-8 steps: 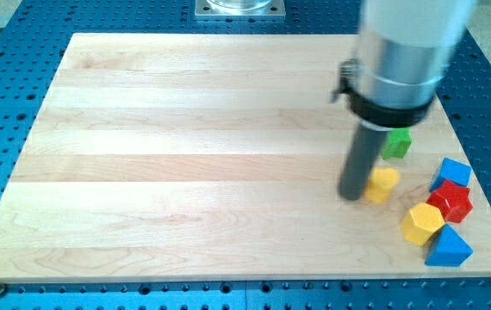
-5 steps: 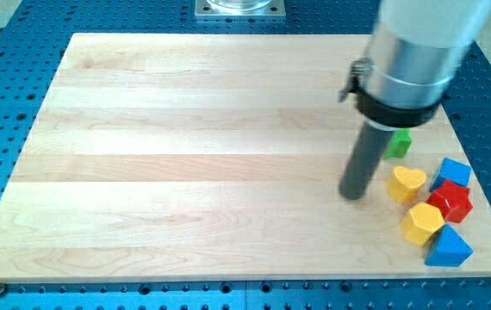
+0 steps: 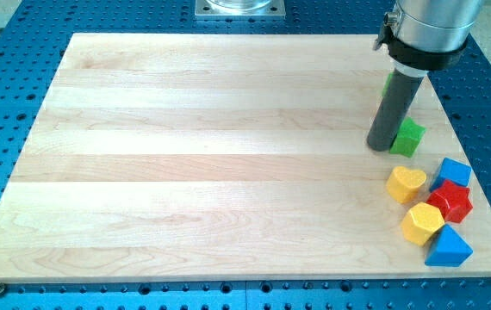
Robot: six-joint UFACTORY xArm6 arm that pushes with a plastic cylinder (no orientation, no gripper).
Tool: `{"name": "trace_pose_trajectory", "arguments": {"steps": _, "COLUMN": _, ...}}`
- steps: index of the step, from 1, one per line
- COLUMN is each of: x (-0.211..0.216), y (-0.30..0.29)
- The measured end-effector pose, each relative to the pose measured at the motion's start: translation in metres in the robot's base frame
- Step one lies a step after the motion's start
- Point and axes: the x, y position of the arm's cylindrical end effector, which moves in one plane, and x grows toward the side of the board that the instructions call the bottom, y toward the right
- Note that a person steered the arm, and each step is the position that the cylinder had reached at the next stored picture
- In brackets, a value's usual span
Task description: Push the green star towards the yellow heart and blue cube
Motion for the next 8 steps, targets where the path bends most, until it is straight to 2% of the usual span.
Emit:
{"name": "trace_pose_trajectory", "arguments": {"steps": 3, "x": -0.051, "y": 0.065}}
{"name": "trace_pose_trajectory", "arguments": {"steps": 4, "x": -0.051, "y": 0.066}}
{"name": "trace_pose_trajectory", "arguments": {"steps": 5, "x": -0.047, "y": 0.06}}
{"name": "trace_pose_trajectory", "arguments": {"steps": 6, "x": 0.001, "y": 0.051}}
{"name": "trace_pose_trajectory", "arguments": {"steps": 8, "x": 0.014, "y": 0.053}}
